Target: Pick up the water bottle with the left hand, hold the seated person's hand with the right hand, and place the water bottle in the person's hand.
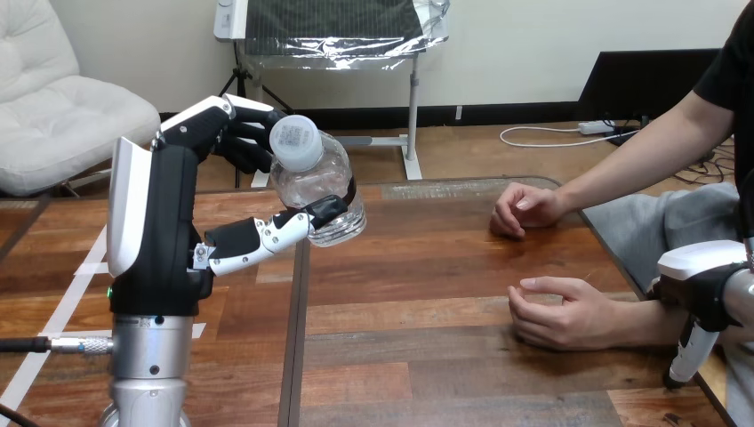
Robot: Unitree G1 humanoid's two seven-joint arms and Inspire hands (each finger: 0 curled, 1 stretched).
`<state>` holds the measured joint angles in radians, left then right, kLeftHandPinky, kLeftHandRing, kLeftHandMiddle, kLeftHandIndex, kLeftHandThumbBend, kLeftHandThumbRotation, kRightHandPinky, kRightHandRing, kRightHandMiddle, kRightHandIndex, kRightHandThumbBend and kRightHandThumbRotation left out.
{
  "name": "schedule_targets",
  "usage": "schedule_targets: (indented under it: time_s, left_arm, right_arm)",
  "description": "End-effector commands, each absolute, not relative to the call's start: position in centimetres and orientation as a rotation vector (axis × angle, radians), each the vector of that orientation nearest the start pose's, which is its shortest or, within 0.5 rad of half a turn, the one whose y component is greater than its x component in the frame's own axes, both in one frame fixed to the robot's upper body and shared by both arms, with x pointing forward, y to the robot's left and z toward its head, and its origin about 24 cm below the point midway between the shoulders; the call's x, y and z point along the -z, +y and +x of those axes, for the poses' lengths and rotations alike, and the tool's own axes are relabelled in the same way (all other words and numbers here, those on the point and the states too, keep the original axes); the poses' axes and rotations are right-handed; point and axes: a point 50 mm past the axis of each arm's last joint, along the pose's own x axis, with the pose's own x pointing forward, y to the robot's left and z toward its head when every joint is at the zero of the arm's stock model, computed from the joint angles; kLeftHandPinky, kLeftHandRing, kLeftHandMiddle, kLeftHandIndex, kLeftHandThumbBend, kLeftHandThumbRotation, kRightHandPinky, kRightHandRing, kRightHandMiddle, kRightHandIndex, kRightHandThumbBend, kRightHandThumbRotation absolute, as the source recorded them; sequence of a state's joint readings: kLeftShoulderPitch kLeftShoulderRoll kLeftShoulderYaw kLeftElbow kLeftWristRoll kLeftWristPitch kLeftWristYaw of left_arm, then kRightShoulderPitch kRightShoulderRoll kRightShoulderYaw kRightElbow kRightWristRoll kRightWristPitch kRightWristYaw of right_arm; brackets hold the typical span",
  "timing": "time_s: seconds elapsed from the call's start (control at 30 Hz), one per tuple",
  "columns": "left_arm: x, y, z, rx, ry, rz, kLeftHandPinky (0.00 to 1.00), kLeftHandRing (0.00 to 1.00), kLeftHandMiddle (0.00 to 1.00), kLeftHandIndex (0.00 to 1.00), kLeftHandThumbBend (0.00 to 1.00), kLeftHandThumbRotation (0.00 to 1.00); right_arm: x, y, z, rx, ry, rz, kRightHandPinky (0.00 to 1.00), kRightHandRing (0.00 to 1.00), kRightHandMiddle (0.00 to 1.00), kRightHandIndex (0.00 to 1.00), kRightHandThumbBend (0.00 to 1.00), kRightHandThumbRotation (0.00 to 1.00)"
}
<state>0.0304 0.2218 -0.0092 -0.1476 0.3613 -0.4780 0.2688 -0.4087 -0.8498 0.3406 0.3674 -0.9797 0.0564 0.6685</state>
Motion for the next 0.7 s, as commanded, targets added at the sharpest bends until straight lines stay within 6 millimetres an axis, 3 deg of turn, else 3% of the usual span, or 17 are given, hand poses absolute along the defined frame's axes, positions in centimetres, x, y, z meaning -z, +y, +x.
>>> schedule_targets:
  time_s: [0.0,0.23,0.57,0.67]
  left_arm:
    - [-13.0,17.1,23.3,-0.136,-0.732,0.463,0.43,0.44,0.48,0.5,0.64,0.0]
    - [-13.1,17.1,23.3,-0.134,-0.731,0.459,0.43,0.44,0.48,0.5,0.63,0.0]
    - [-13.1,17.2,23.3,-0.133,-0.731,0.456,0.43,0.44,0.47,0.5,0.63,0.0]
    - [-13.1,17.3,23.4,-0.134,-0.73,0.458,0.43,0.44,0.47,0.5,0.63,0.0]
  right_arm:
    - [-10.0,-27.7,32.3,-0.455,0.595,-1.834,0.86,0.88,0.88,0.88,0.69,0.31]
    - [-9.6,-27.7,32.5,-0.473,0.589,-1.841,0.85,0.86,0.86,0.87,0.67,0.33]
    - [-8.7,-27.8,32.9,-0.497,0.583,-1.805,0.57,0.7,0.77,0.82,0.64,0.27]
    - [-8.5,-27.7,33.0,-0.511,0.577,-1.824,0.54,0.67,0.76,0.81,0.64,0.25]
